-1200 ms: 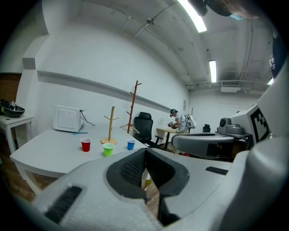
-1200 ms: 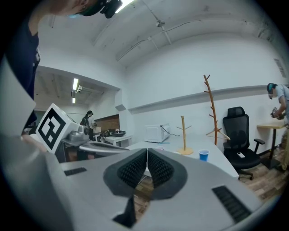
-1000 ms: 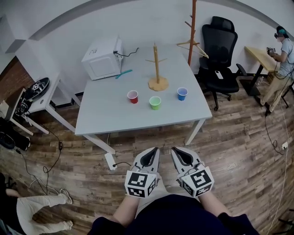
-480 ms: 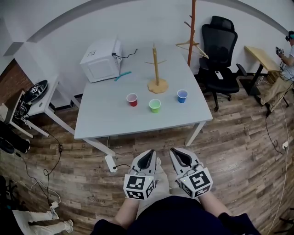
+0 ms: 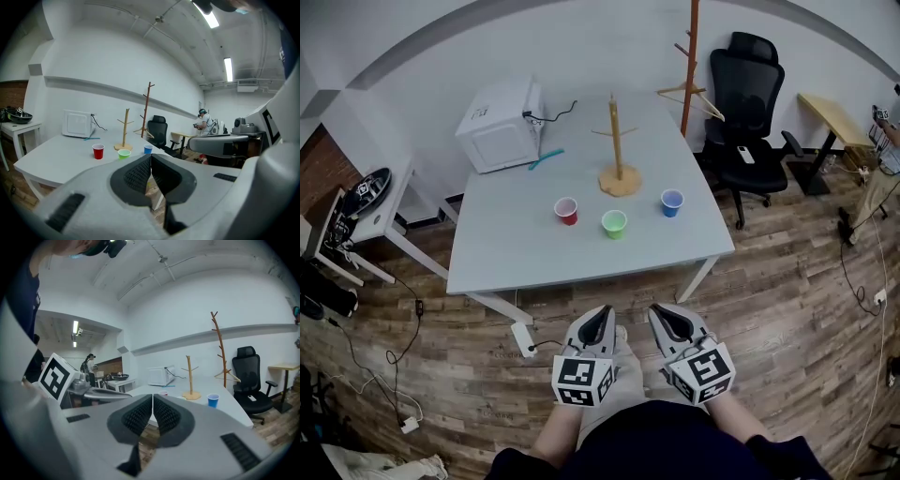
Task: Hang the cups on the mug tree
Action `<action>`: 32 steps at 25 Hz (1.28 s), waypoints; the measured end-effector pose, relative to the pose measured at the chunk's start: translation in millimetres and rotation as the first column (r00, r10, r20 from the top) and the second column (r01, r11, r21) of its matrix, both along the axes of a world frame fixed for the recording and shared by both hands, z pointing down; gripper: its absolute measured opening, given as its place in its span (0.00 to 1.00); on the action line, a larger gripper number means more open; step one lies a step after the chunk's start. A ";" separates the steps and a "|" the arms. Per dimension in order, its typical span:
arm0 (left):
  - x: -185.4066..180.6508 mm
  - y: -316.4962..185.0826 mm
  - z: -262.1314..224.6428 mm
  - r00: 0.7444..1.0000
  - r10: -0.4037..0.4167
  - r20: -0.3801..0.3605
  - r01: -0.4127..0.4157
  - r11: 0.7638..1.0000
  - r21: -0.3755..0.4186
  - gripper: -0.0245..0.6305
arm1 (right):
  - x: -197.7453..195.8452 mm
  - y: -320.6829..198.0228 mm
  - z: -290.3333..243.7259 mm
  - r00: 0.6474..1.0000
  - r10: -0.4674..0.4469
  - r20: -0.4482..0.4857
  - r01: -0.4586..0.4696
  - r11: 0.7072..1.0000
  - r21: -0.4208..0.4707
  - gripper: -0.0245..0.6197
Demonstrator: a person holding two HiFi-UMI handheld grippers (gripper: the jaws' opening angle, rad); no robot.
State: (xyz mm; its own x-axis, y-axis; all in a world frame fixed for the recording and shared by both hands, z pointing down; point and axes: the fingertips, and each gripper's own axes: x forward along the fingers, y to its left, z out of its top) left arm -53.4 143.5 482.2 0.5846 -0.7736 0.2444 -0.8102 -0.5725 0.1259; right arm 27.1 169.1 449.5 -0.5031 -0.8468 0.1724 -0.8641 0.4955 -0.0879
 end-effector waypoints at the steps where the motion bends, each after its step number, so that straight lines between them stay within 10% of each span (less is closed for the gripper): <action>1: 0.0 -3.3 1.0 1.000 -0.002 -0.002 0.002 1.000 -0.003 0.07 | 1.0 -3.6 0.3 1.000 0.002 0.002 -0.002 1.000 -0.002 0.08; 32: -34.5 -123.2 25.9 0.998 -0.064 0.020 0.065 0.996 -0.057 0.07 | -12.2 -128.4 3.3 0.999 -0.022 0.028 0.023 0.999 -0.042 0.08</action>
State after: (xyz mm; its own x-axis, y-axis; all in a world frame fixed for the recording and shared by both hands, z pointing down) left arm -87.9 20.3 508.1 0.5290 -0.7939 0.2998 -0.8477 -0.5111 0.1424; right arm 14.9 40.7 452.8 -0.5271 -0.8276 0.1932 -0.8497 0.5101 -0.1330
